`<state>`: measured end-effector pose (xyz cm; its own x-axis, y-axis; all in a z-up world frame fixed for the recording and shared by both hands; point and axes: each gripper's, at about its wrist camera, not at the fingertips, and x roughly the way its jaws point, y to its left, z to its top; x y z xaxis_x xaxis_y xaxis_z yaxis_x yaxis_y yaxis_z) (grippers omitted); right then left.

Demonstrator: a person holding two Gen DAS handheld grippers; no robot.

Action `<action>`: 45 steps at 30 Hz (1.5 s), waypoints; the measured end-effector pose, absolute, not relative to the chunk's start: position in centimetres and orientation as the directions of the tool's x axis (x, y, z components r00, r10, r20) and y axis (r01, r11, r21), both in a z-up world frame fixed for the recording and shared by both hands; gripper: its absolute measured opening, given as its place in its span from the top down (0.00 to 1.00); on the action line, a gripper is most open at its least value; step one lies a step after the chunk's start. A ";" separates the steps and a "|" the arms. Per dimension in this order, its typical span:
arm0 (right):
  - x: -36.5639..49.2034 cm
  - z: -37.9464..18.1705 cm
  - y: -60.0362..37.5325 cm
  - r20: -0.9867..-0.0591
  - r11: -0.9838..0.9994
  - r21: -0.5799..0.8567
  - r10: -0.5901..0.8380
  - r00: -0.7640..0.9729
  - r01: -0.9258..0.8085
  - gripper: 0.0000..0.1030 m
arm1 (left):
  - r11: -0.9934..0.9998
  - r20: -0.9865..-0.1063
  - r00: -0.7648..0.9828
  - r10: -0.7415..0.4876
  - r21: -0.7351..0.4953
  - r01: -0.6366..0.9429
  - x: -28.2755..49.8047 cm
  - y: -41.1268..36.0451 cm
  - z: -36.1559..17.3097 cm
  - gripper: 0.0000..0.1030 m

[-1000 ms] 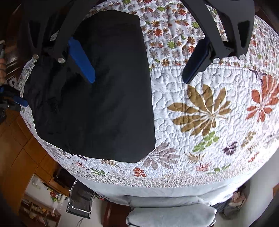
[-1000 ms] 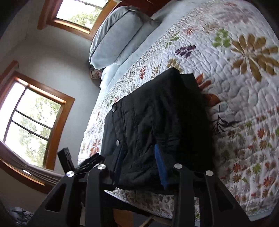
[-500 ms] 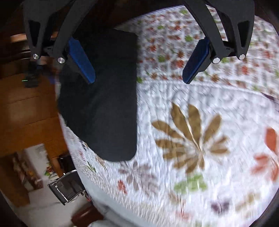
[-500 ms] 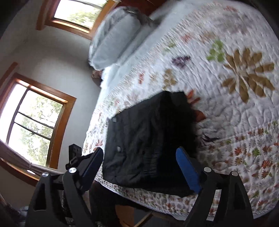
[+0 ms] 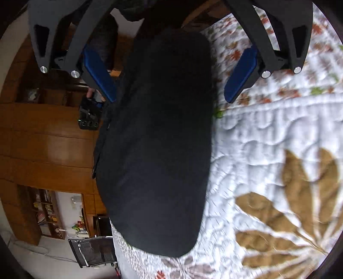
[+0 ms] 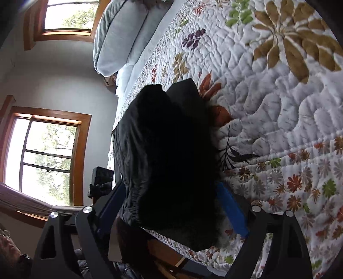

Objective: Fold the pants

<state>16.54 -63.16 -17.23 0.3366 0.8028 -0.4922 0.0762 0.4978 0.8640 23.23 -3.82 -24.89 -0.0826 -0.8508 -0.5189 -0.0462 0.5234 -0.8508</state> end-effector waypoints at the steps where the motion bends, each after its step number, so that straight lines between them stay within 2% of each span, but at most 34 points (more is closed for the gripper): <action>1: 16.6 -17.5 -63.2 -0.489 0.493 0.866 0.805 0.337 0.081 0.12 | 0.512 -0.506 -0.091 -0.858 -0.857 -0.054 23.3 -4.3 -25.2 0.03; 4: 16.6 -18.1 -63.5 -0.473 0.476 0.876 0.814 0.338 0.078 0.11 | 0.478 -0.470 -0.119 -0.875 -0.877 -0.053 23.4 -5.5 -25.6 0.03; 9: 16.6 -17.8 -63.5 -0.425 0.444 0.896 0.837 0.344 0.025 0.05 | 0.507 -0.495 -0.158 -0.854 -0.861 -0.040 23.3 -8.3 -25.8 0.03; 12: 16.9 -17.9 -62.9 -0.454 0.476 0.879 0.833 0.317 0.010 0.04 | 0.526 -0.514 -0.173 -0.840 -0.850 -0.028 23.4 -9.2 -25.4 0.03; 16: 17.0 -17.9 -61.8 -0.495 0.520 0.854 0.823 0.277 -0.019 0.03 | 0.512 -0.495 -0.183 -0.850 -0.857 -0.061 23.4 -9.5 -25.2 0.03; 23: 17.1 -18.0 -59.7 -0.485 0.514 0.856 0.837 0.252 -0.058 0.04 | 0.558 -0.536 -0.187 -0.824 -0.824 -0.100 23.7 -10.6 -25.3 0.03; 25: 17.0 -18.0 -59.3 -0.515 0.543 0.838 0.819 0.251 -0.052 0.14 | 0.556 -0.531 -0.194 -0.825 -0.824 -0.107 23.8 -10.8 -25.1 0.03; 26: 16.8 -17.9 -59.3 -0.513 0.542 0.838 0.819 0.258 -0.054 0.16 | 0.552 -0.527 -0.194 -0.827 -0.826 -0.112 23.8 -10.8 -25.1 0.03; 31: 15.5 -17.0 -59.3 -0.524 0.575 0.812 0.793 0.311 -0.099 0.47 | 0.539 -0.522 -0.170 -0.836 -0.839 -0.078 23.3 -10.8 -24.6 0.04; 33: 15.3 -16.4 -58.7 -0.518 0.582 0.803 0.789 0.331 -0.130 0.53 | 0.551 -0.537 -0.162 -0.828 -0.833 -0.048 23.0 -11.2 -24.1 0.08; 35: 15.5 -15.9 -58.0 -0.521 0.591 0.793 0.783 0.341 -0.146 0.56 | 0.561 -0.551 -0.146 -0.822 -0.827 -0.037 22.8 -11.2 -23.8 0.23; 38: 15.7 -15.6 -57.5 -0.503 0.578 0.802 0.791 0.348 -0.153 0.57 | 0.518 -0.510 -0.127 -0.851 -0.854 -0.041 22.8 -10.9 -23.7 0.38; 45: 16.4 -14.7 -56.5 -0.482 0.561 0.812 0.801 0.355 -0.163 0.59 | 0.470 -0.465 -0.099 -0.880 -0.883 -0.023 22.3 -10.4 -23.6 0.53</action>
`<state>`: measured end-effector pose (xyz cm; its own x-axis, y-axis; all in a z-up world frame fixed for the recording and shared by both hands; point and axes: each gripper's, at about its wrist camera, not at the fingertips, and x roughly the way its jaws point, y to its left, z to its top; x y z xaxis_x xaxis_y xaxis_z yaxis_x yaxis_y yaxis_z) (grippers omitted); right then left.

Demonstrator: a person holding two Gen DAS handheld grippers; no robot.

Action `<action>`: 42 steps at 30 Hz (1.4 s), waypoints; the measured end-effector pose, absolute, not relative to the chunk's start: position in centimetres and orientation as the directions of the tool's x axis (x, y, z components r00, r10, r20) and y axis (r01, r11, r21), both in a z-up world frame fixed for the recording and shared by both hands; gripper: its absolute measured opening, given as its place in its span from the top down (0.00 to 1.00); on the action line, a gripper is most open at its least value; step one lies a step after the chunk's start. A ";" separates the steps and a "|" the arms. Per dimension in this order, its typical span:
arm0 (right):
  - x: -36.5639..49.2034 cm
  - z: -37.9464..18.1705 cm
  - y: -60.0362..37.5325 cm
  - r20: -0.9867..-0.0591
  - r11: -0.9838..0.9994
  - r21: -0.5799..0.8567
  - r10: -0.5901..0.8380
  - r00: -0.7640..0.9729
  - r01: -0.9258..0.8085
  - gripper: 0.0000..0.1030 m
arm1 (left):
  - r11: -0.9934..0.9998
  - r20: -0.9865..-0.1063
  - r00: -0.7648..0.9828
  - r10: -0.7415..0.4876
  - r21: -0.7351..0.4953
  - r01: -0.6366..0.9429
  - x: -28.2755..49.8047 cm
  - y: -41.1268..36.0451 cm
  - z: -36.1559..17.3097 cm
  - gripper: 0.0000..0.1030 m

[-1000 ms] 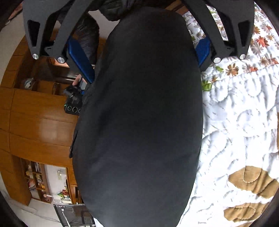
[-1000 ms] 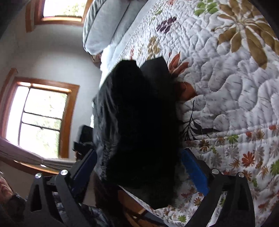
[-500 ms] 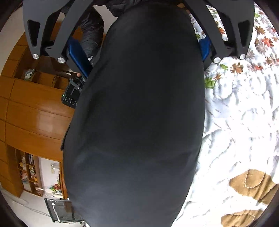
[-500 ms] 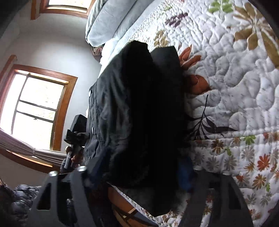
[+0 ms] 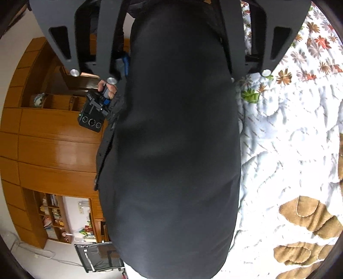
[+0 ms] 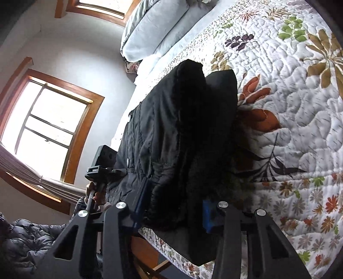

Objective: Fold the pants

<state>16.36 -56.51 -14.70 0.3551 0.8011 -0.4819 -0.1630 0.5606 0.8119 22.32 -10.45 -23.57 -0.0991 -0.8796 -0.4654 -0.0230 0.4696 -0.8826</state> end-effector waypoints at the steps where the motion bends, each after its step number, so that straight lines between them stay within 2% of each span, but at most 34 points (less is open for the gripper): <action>1: 16.5 -14.6 -56.3 -0.478 0.557 0.814 0.803 0.356 -0.163 0.59 | 0.461 -0.457 -0.094 -0.885 -0.887 -0.025 22.3 -10.2 -23.6 0.55; 16: 24.1 -12.4 -49.4 -0.423 0.513 0.823 0.840 0.341 -0.244 0.61 | 0.477 -0.477 0.102 -0.873 -0.878 -0.031 25.5 -3.8 -21.5 0.57; 29: 34.1 -9.9 -42.8 -0.428 0.517 0.797 0.848 0.313 -0.311 0.61 | 0.536 -0.529 0.196 -0.826 -0.844 -0.020 32.3 0.2 -18.9 0.57; 42: 36.8 -13.9 -43.9 -0.430 0.506 0.830 0.849 0.308 -0.235 0.61 | 0.541 -0.533 0.191 -0.824 -0.841 -0.012 34.4 1.2 -20.0 0.54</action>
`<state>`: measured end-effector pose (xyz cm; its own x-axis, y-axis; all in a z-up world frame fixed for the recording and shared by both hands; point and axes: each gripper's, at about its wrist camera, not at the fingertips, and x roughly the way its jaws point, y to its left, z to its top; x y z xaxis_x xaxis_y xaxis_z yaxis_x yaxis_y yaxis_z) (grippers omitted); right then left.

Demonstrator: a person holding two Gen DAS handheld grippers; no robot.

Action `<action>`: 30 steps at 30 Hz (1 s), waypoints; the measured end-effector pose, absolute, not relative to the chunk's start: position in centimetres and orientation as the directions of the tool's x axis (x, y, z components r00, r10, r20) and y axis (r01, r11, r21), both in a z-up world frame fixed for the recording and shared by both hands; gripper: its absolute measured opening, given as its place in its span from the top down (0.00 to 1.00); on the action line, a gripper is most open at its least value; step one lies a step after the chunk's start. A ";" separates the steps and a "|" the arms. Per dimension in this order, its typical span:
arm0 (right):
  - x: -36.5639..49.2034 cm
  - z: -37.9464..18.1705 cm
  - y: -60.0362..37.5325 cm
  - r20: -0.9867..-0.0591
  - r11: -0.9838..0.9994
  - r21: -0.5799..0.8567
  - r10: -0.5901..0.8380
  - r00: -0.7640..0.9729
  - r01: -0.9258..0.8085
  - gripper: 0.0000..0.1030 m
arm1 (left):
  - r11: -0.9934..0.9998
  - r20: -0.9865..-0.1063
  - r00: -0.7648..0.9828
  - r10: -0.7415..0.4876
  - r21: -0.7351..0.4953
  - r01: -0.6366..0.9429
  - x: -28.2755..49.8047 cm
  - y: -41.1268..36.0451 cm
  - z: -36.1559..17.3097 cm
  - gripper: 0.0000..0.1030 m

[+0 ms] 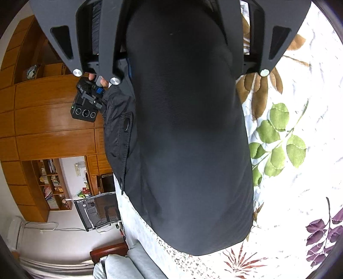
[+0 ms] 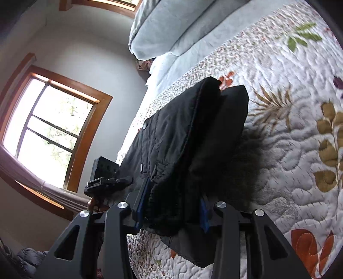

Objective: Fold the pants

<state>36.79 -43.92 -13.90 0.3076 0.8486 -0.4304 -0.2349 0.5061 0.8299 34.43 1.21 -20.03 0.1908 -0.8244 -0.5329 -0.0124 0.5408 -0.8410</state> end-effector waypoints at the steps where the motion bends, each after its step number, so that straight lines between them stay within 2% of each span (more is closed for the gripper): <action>1: 36.7 -14.1 -44.0 -0.430 0.506 0.831 0.848 0.308 -0.231 0.61 | 0.539 -0.531 0.193 -0.825 -0.842 -0.011 34.3 1.2 -20.1 0.53; 23: 33.0 -14.9 -44.8 -0.414 0.488 0.834 0.861 0.294 -0.256 0.61 | 0.509 -0.495 0.211 -0.843 -0.860 0.014 30.5 0.3 -19.8 0.46; 26: 33.4 -15.4 -45.1 -0.445 0.518 0.828 0.840 0.312 -0.216 0.49 | 0.511 -0.499 0.210 -0.841 -0.860 0.000 30.8 0.2 -20.3 0.44; 27: 33.3 -15.3 -45.2 -0.469 0.545 0.812 0.822 0.323 -0.207 0.42 | 0.516 -0.504 0.208 -0.838 -0.857 0.004 30.7 0.4 -20.5 0.44; 30: 32.5 -14.3 -45.4 -0.512 0.604 0.765 0.781 0.359 -0.222 0.41 | 0.546 -0.530 0.209 -0.822 -0.838 0.023 30.8 0.1 -20.3 0.40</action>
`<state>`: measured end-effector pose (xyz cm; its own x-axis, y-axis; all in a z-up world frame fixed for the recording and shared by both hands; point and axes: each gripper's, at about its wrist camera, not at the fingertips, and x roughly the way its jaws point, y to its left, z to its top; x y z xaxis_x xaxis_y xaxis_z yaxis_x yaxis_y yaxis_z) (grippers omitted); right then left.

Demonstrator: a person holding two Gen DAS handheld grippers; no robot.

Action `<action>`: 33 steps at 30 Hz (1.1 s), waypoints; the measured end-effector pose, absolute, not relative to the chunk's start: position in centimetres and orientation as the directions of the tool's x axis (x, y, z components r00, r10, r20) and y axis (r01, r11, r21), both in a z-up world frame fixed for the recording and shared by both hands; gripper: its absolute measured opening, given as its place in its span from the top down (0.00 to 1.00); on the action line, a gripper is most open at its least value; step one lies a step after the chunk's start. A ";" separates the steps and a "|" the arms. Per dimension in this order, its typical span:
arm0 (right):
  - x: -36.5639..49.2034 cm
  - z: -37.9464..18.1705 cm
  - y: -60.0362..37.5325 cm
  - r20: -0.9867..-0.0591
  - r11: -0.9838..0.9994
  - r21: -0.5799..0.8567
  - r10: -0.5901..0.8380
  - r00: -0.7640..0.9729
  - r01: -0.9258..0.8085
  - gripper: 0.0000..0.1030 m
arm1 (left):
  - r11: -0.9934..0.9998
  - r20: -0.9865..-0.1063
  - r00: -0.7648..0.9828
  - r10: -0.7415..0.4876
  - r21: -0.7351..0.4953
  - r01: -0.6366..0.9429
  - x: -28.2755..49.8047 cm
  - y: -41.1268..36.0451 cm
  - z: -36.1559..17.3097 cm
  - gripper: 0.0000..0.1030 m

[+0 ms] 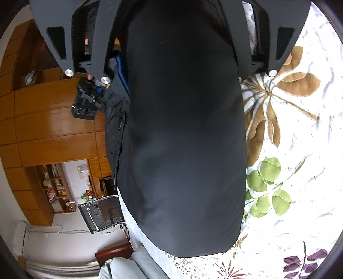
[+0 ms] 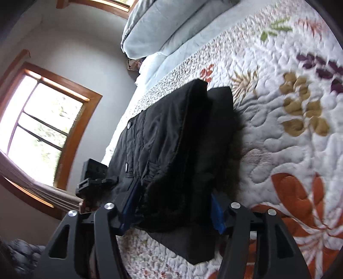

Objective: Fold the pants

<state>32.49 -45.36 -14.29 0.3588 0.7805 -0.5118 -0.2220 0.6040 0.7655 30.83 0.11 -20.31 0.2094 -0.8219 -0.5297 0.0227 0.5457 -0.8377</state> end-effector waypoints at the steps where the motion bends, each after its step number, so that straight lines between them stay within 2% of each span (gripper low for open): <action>1: 32.2 -14.0 -45.5 -0.519 0.616 0.757 0.770 0.372 -0.218 0.41 | 0.560 -0.543 0.210 -0.813 -0.828 0.029 30.9 -0.1 -20.1 0.39; 6: 31.1 -12.2 -46.6 -0.515 0.633 0.743 0.748 0.417 -0.217 0.41 | 0.657 -0.625 0.236 -0.744 -0.749 0.086 31.0 -1.7 -18.4 0.33; 11: 31.2 -11.4 -47.0 -0.456 0.576 0.780 0.792 0.406 -0.246 0.41 | 0.722 -0.680 0.258 -0.686 -0.681 0.125 31.3 -3.5 -17.4 0.28; 17: 32.6 -11.8 -45.7 -0.558 0.658 0.726 0.733 0.390 -0.199 0.41 | 0.759 -0.710 0.278 -0.646 -0.637 0.137 31.8 -4.4 -16.5 0.22; 21: 33.0 -12.9 -44.0 -0.570 0.652 0.730 0.746 0.344 -0.204 0.41 | 0.790 -0.732 0.303 -0.610 -0.593 0.158 31.8 -5.0 -16.1 0.17; 23: 33.2 -13.0 -43.0 -0.588 0.669 0.707 0.736 0.335 -0.228 0.46 | 0.798 -0.737 0.312 -0.599 -0.581 0.160 31.8 -5.3 -16.0 0.17; 25: 33.3 -12.7 -42.3 -0.608 0.692 0.680 0.717 0.340 -0.244 0.61 | 0.807 -0.744 0.319 -0.587 -0.570 0.156 31.7 -5.3 -16.2 0.16; 28: 33.3 -12.4 -42.7 -0.583 0.668 0.704 0.738 0.341 -0.241 0.72 | 0.809 -0.745 0.323 -0.584 -0.568 0.154 31.9 -5.4 -16.2 0.15; 33: 32.3 -11.4 -42.8 -0.579 0.672 0.693 0.734 0.355 -0.261 0.75 | 0.830 -0.762 0.332 -0.556 -0.531 0.170 31.9 -6.2 -15.9 0.13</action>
